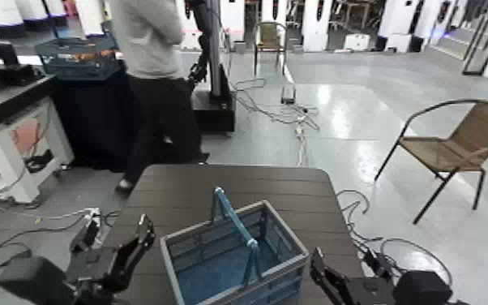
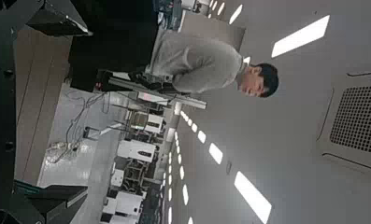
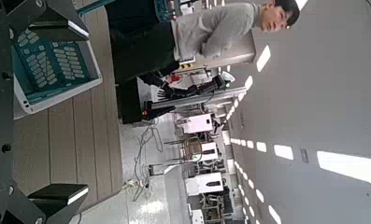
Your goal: Place the crate on the table.
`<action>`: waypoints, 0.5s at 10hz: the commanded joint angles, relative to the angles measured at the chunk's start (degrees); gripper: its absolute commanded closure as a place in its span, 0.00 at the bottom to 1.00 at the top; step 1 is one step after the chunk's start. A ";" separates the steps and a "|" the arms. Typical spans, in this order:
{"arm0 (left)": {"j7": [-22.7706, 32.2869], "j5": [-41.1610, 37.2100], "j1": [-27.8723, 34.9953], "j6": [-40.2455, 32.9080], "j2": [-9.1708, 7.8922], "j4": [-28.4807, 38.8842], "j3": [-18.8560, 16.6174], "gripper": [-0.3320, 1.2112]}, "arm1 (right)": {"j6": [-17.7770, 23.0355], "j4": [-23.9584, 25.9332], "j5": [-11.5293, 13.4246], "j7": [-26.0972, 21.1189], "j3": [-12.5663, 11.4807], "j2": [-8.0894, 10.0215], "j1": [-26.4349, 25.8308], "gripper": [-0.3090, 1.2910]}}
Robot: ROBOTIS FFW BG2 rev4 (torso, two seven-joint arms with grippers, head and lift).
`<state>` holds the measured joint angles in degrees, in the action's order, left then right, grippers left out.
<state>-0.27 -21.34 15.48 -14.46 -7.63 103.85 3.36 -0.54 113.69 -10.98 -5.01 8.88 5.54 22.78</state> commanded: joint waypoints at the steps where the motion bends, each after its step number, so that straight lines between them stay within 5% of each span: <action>1: 1.24 2.09 1.22 -2.15 -0.01 -0.49 1.21 0.28 | 0.19 -0.13 0.00 0.00 0.09 0.00 -0.01 0.29; 5: 2.38 2.62 1.39 -2.59 -0.10 -0.49 1.65 0.28 | 0.63 -0.13 0.09 -0.09 -0.09 -0.26 0.25 0.29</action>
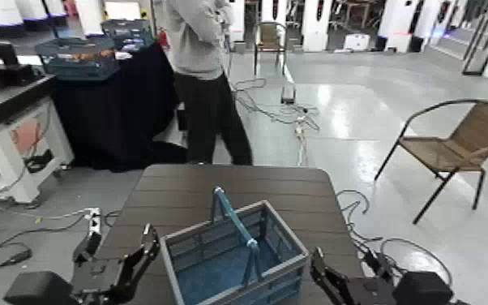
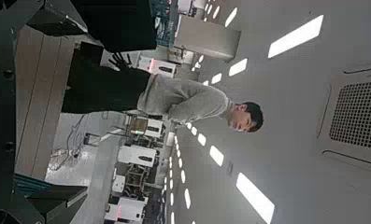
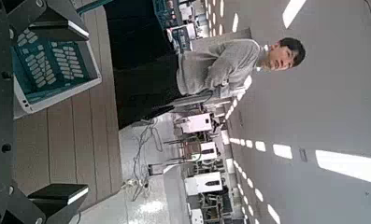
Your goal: Place the crate on the table.
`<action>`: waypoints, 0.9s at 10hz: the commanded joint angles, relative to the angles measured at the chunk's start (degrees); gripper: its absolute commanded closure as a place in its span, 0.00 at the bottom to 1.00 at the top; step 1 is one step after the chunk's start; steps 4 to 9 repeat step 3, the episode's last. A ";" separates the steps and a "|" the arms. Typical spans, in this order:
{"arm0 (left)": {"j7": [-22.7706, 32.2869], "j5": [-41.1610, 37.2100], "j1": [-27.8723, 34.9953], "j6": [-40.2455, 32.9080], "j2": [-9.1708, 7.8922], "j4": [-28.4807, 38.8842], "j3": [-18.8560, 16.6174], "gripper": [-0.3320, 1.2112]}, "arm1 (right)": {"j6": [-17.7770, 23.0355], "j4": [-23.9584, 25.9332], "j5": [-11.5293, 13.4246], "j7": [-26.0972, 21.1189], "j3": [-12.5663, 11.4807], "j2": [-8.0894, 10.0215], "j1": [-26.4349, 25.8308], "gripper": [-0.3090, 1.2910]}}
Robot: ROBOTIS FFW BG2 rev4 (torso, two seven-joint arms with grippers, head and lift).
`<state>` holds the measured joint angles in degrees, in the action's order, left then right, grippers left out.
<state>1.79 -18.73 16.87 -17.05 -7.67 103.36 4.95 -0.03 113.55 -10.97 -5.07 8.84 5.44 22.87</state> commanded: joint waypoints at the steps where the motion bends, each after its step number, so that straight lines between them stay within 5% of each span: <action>1: 0.32 -0.08 -0.08 0.00 0.02 0.00 0.23 0.28 | 0.12 0.00 0.07 -0.03 -0.05 -0.17 0.15 0.29; 9: 0.49 -0.17 -0.08 0.27 0.02 0.00 0.32 0.28 | 0.12 0.00 0.07 -0.03 -0.05 -0.17 0.15 0.29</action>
